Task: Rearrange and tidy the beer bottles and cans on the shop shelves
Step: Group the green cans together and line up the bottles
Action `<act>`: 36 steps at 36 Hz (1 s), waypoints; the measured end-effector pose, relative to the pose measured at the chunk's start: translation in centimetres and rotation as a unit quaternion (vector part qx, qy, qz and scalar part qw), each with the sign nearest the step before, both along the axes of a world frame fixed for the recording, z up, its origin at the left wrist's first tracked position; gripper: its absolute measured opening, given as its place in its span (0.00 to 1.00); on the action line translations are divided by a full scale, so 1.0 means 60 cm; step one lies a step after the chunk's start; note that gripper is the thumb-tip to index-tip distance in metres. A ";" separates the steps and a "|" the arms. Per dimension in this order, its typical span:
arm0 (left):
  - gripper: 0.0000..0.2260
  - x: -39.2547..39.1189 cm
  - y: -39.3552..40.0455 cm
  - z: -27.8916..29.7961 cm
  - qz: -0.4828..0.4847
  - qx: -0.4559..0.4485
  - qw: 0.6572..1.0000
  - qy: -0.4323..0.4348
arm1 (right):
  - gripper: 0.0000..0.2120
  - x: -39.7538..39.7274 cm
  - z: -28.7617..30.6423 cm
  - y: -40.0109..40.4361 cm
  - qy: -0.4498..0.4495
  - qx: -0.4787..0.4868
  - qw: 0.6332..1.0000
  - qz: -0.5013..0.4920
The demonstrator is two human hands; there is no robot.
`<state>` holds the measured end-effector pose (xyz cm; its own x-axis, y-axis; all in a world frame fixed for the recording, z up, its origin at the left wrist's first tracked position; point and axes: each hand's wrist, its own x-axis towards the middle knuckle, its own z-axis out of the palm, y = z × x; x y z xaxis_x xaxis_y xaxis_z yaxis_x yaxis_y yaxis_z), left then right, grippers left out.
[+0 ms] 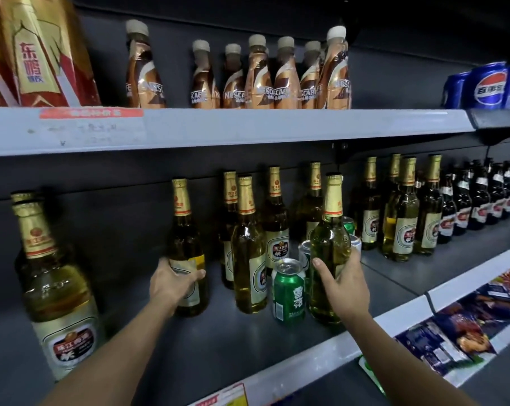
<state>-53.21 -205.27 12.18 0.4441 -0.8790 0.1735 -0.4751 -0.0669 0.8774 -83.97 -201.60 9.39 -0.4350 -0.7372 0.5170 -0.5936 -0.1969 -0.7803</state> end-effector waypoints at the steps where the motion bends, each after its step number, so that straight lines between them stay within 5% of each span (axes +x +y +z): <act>1: 0.31 0.001 -0.002 -0.002 -0.004 0.000 1.000 -0.004 | 0.30 0.000 -0.001 -0.001 0.001 -0.002 1.000 -0.002; 6: 0.36 -0.010 0.015 -0.011 0.035 -0.028 0.998 -0.033 | 0.32 0.005 0.000 0.001 -0.001 0.000 1.000 -0.007; 9: 0.29 -0.052 0.060 -0.015 0.141 -0.190 0.963 -0.131 | 0.34 0.004 0.000 0.001 -0.007 0.003 1.000 -0.007; 12: 0.21 -0.120 0.097 -0.009 0.009 -0.311 0.926 -0.212 | 0.33 0.003 -0.002 0.000 -0.013 0.014 1.000 -0.008; 16: 0.30 -0.201 0.102 0.010 -0.193 -0.208 0.870 -0.403 | 0.33 0.001 0.002 0.000 -0.014 0.023 1.000 -0.002; 20: 0.40 -0.249 0.088 0.020 -0.217 -0.077 0.817 -0.529 | 0.31 0.001 0.004 0.003 -0.012 0.024 1.000 0.008; 31: 0.32 -0.273 0.079 0.038 -0.194 0.024 0.855 -0.481 | 0.39 -0.018 0.015 0.023 0.002 0.038 0.999 0.033; 36: 0.32 -0.278 0.076 0.022 -0.182 0.008 0.857 -0.482 | 0.22 -0.093 0.020 0.036 -0.042 -0.048 0.991 -0.115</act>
<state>-69.86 -200.71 13.51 -0.2028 -0.9348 0.2916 -0.9706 0.2313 0.0666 -89.53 -199.43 10.60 -0.6303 -0.5620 0.5356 -0.5657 -0.1400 -0.8126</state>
